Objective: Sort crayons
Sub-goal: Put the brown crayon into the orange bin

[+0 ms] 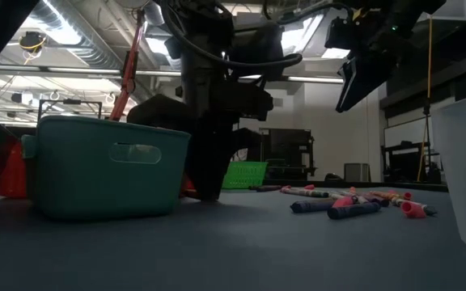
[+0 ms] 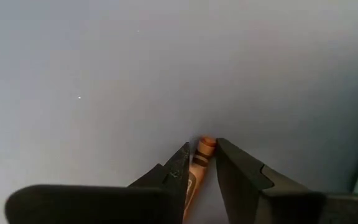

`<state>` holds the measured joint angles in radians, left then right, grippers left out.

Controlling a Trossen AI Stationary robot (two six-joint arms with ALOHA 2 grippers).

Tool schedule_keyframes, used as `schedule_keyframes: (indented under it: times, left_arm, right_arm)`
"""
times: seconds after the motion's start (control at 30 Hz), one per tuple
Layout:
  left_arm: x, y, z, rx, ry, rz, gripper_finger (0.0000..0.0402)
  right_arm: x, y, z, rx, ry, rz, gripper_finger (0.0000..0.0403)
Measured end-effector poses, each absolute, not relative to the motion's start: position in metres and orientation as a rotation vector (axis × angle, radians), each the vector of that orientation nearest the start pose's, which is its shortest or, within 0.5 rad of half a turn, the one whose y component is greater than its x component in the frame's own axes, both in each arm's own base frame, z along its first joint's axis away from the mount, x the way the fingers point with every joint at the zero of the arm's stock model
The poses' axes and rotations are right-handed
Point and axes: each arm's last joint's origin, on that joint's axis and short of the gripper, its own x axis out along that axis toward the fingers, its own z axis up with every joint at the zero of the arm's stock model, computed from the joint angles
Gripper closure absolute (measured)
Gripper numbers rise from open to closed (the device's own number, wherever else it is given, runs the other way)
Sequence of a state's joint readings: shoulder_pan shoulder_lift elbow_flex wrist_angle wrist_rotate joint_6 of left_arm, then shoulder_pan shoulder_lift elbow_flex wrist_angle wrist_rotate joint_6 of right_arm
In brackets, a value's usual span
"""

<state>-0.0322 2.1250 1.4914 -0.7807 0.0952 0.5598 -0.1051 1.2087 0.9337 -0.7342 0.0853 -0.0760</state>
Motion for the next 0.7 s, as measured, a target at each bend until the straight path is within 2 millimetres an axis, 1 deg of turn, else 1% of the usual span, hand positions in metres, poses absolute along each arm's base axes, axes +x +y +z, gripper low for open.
schedule_keyframes:
  times: [0.1,0.37,0.6,0.7]
  left_arm:
    - [0.4066,-0.016,0.1356,0.42,1.343,-0.496,0.0343]
    - [0.4068,-0.0157,0.1352,0.424,1.343,-0.491,0.0392]
    - [0.4074,-0.0153,0.1359,0.462,1.327,-0.516,0.0398]
    - [0.4093,-0.0154,0.1392,0.464,1.33,-0.517,0.0398]
  right_arm:
    - [0.2285,-0.0266,0.2598,-0.059,1.017,-0.136,0.0269]
    - [0.2285,-0.0266,0.2598,-0.059,1.017,-0.136,0.0269]
    - [0.2285,-0.0266,0.2598,-0.059,1.017,-0.136,0.0269]
    - [0.2285,-0.0266,0.2598,-0.059,1.017,-0.136,0.0269]
